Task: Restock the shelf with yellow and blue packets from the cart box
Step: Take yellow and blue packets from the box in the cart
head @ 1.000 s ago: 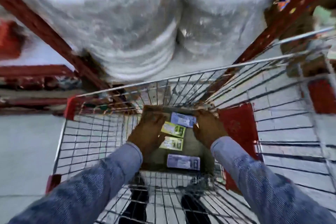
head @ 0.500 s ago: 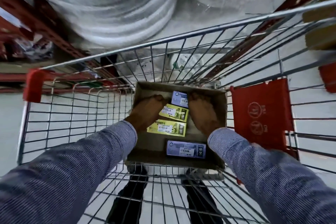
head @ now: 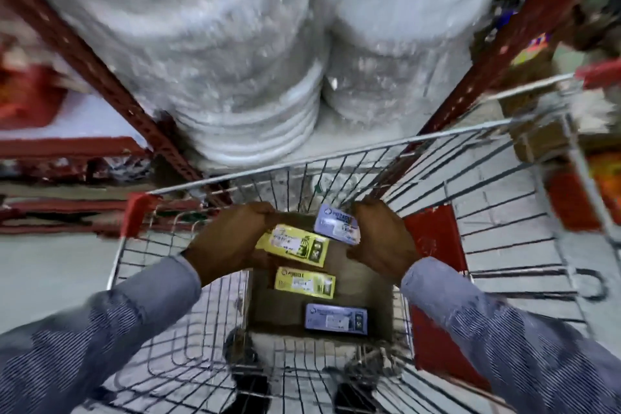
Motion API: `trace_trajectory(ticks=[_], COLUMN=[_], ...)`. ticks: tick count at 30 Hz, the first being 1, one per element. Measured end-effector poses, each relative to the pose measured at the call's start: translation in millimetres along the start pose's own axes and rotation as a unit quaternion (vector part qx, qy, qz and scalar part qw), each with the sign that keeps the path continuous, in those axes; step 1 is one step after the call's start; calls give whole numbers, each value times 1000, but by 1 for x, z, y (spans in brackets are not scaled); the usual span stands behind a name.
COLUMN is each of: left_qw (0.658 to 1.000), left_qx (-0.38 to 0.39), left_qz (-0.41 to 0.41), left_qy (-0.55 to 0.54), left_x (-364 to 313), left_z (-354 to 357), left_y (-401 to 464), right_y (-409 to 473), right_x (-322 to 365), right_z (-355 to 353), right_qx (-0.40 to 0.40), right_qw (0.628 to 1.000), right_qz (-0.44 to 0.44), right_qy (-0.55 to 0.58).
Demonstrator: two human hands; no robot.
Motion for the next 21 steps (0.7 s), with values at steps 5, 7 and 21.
trace_trajectory(ticks=[5,7,21], left_qw=[993,987,902], left_qx=[-85,-132,-396], left_qz=[-29,-21,-1], left_qy=[79,86,173], left_x=[-22,-40,-105], left_z=[-136,-194,-476], left_y=[-52,-74,-144], right_y=[-44,-66,-173], right_x=[71,100,217], right_z=[-138,-197,-491], right_qx=[-99,-145,-418], right_qw=[993,985,885], right_qz=[-62,-88,-158], right_qy=[-30,-43,-130])
Point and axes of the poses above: each hand's wrist, its own y-axis towards the middle knuckle, its own z-axis out of the palm, x = y × z, the point moved 4 cm from there along y, towards the middle knuckle, and after that the axes turned 3 degrees about y, right-handed, at the moved point
